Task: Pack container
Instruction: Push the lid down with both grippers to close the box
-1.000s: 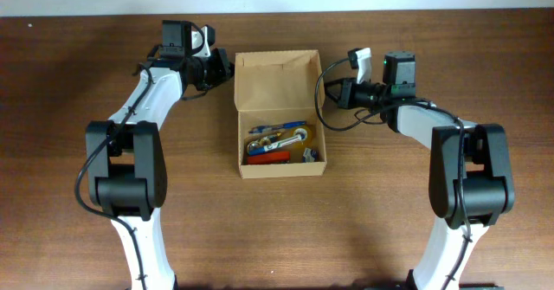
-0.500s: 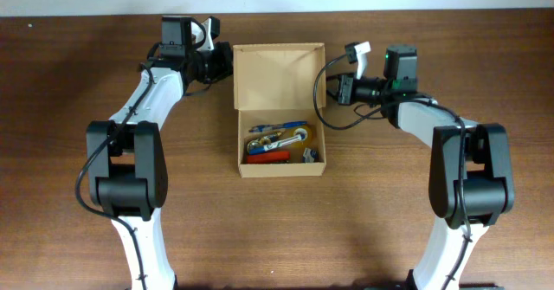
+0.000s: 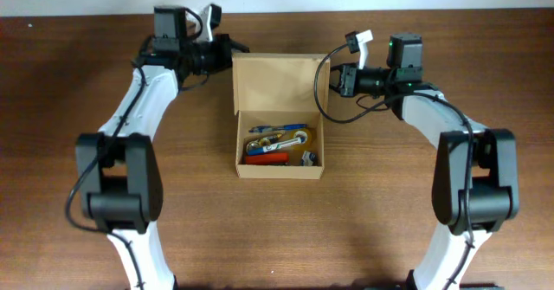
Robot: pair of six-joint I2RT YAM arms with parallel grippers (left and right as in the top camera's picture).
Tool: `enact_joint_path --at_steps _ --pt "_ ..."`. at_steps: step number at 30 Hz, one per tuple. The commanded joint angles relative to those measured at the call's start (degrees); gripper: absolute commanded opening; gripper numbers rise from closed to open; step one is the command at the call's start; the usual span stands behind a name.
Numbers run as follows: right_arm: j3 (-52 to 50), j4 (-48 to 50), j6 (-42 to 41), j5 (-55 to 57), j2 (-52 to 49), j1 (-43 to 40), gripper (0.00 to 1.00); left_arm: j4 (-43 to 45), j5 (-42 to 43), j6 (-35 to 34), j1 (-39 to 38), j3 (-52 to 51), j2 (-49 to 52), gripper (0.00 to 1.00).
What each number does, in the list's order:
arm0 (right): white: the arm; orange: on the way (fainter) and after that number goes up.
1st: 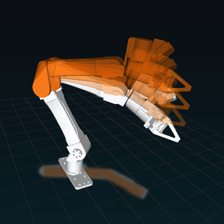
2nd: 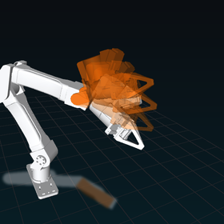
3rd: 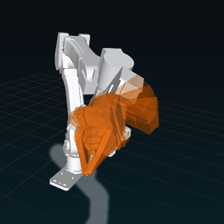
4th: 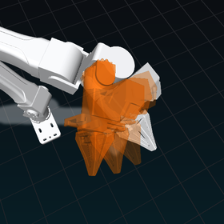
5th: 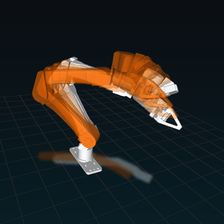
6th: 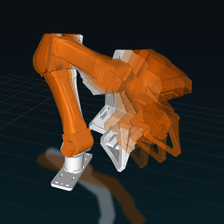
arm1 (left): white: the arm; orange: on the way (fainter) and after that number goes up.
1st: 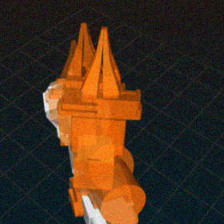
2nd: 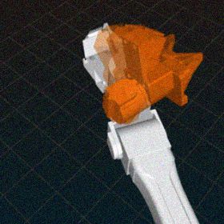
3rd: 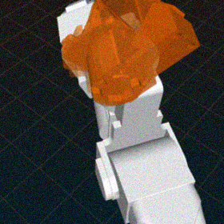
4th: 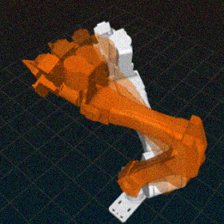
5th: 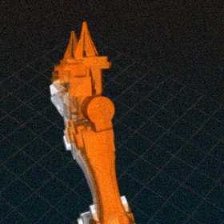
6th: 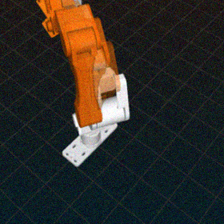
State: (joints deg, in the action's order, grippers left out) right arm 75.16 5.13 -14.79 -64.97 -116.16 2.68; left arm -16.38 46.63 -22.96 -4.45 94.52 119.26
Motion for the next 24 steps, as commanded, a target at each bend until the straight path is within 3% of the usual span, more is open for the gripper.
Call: enact_joint_path --at_steps 1,10,14,17,24 --pt "1.42 0.15 0.35 -3.76 4.66 0.20 0.04 -0.83 2.27 3.93 0.09 1.27 -5.60 0.02" --pt "1.42 -3.37 0.37 -13.18 8.94 0.31 0.04 -12.35 2.19 15.37 -0.46 1.27 -12.17 0.02" --pt "1.38 -12.11 1.79 -14.12 9.09 0.33 0.04 -20.35 1.99 21.18 -0.83 1.27 -12.90 0.02" --pt "1.38 -21.81 8.04 -13.70 9.09 0.37 0.04 -26.84 0.85 24.24 -0.83 1.27 -12.90 0.02" --pt "1.38 -41.94 16.06 -4.57 9.84 0.37 0.04 -41.29 -8.11 32.09 -0.76 1.27 -12.92 0.02"
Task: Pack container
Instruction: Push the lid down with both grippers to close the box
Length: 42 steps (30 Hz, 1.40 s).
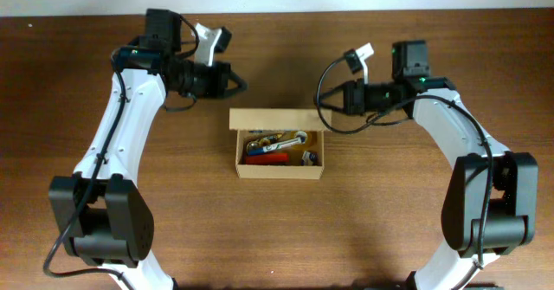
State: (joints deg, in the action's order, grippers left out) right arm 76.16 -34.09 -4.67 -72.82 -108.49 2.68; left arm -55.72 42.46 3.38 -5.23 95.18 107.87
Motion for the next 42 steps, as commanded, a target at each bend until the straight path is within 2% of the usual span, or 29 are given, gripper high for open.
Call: enact_joint_path --at_steps 1,8,14,18,22,30,35,38,42 --pt "0.37 -4.81 7.58 3.85 2.58 0.37 0.04 -3.23 -3.93 6.60 0.02 0.61 -1.53 0.02" --pt "0.37 -13.20 9.03 16.81 11.23 0.37 0.04 -10.16 -3.91 11.63 -0.04 0.61 -3.02 0.02" --pt "0.33 -22.27 14.36 26.32 20.63 1.49 0.04 -14.34 -3.91 17.07 -0.04 0.57 -5.88 0.02" --pt "-1.29 -23.54 15.87 27.47 22.21 5.14 0.04 -15.93 -3.96 18.91 -0.57 -0.13 -6.12 0.02" --pt "-5.88 -18.38 16.22 27.63 22.08 8.26 0.04 -14.36 -4.37 19.30 -2.86 -4.15 -6.14 0.02" --pt "-15.45 -9.01 15.80 27.65 21.88 8.57 0.04 -8.39 -6.03 18.95 -5.27 -14.40 -6.12 0.02" --pt "-21.33 -1.73 15.58 27.65 21.86 8.57 0.04 -6.71 -6.08 18.78 -5.27 -16.85 -6.12 0.02" --pt "-24.57 3.02 12.72 28.74 21.59 8.57 0.04 -4.28 -6.05 18.75 -5.27 -18.75 -6.12 0.02" --pt "-26.38 4.79 12.74 28.94 20.39 8.57 0.04 -2.10 -6.08 17.86 -5.27 -20.76 -6.12 0.02"
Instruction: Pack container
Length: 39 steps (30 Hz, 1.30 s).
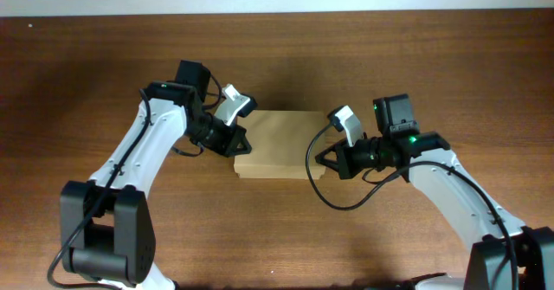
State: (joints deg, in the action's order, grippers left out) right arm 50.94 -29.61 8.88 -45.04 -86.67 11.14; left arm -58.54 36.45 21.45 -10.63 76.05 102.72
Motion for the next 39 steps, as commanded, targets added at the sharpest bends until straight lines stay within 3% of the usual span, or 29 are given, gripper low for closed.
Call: enact_joint_path --at_steps 1,11,17,33,39 --pt "-1.18 0.24 -0.81 1.16 -1.86 0.11 0.04 0.92 -0.07 -0.28 0.13 -1.90 -0.96 0.02" --pt "-0.81 0.04 -4.33 1.44 -2.43 0.09 0.04 1.01 -0.02 -2.34 0.13 -1.97 -1.46 0.02" --pt "3.69 -3.21 -4.92 0.04 2.21 0.09 0.04 0.70 -0.31 -2.54 0.13 -1.97 -9.22 0.02" --pt "6.40 -21.14 -9.42 1.16 37.40 0.11 0.04 -7.96 -4.79 -2.51 0.13 -1.99 -41.44 0.02" --pt "6.40 -28.50 -13.84 10.78 49.64 0.11 0.04 -10.19 -5.03 -2.62 0.13 -1.99 -49.53 0.02"
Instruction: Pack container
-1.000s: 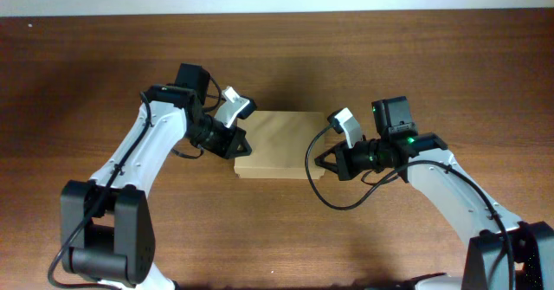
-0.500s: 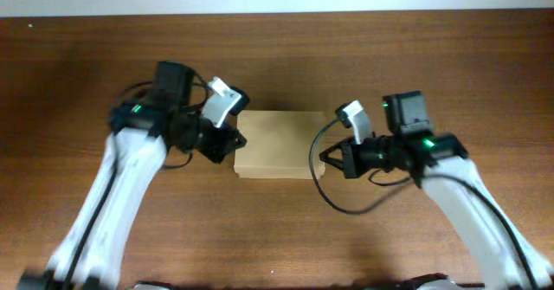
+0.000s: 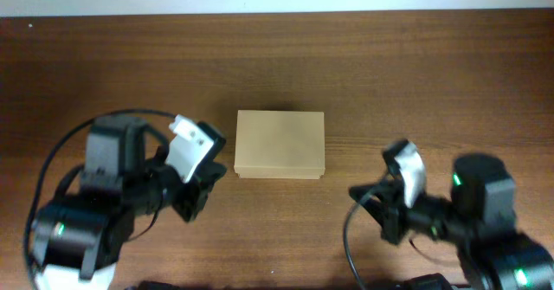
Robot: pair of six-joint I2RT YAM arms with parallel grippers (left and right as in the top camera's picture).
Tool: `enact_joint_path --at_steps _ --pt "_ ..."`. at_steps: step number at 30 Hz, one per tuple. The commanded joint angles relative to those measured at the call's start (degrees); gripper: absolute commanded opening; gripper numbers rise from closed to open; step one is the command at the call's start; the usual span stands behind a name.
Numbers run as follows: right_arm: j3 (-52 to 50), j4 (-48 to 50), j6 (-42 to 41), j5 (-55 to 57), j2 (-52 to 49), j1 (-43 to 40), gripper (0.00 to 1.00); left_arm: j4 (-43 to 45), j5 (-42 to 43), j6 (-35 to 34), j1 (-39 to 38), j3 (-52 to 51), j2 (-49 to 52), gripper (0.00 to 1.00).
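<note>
The cardboard box (image 3: 280, 143) sits at the table's middle with its lid folded down, so the contents are hidden. My left gripper (image 3: 204, 191) is pulled back to the box's lower left, clear of it, with its fingers spread and nothing in them. My right gripper (image 3: 367, 210) is off the box's lower right corner, likewise apart from it, open and empty. Both arms are drawn in toward the near edge of the table.
The brown wooden table (image 3: 415, 74) carries only the box. A pale wall strip runs along the far edge. The arm bodies fill the near left and near right corners.
Both grippers were at the closed box's left and right sides. They now sit back toward the near edge, away from the box. The box has stayed shut and in place.
The box stood open with tools inside and its lid up, a gripper at each upper corner. Then the lid was partly folded over. Then the box was shut with both grippers at its sides. Now both arms are withdrawn.
</note>
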State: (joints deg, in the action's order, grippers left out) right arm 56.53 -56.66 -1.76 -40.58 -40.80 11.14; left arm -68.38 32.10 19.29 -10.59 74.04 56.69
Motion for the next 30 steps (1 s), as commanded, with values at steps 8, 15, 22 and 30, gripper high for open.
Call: enact_joint_path --at_steps 8,15,22,30 --pt "0.79 -12.94 -6.91 20.28 19.69 0.09 0.04 -1.92 -16.06 -9.44 0.09 -0.31 -13.31 0.02" --pt "-0.07 -25.83 -6.91 19.58 27.12 0.09 0.04 -5.09 -15.23 -14.29 0.09 -12.55 -18.93 0.02" --pt "-0.07 -34.25 -6.86 17.66 28.81 0.09 0.04 -6.27 -10.45 -18.71 0.09 -19.85 -26.21 0.02" --pt "-0.07 -36.02 -6.97 17.62 29.24 0.09 0.99 -6.27 -11.26 -18.69 0.11 -19.85 -29.40 1.00"
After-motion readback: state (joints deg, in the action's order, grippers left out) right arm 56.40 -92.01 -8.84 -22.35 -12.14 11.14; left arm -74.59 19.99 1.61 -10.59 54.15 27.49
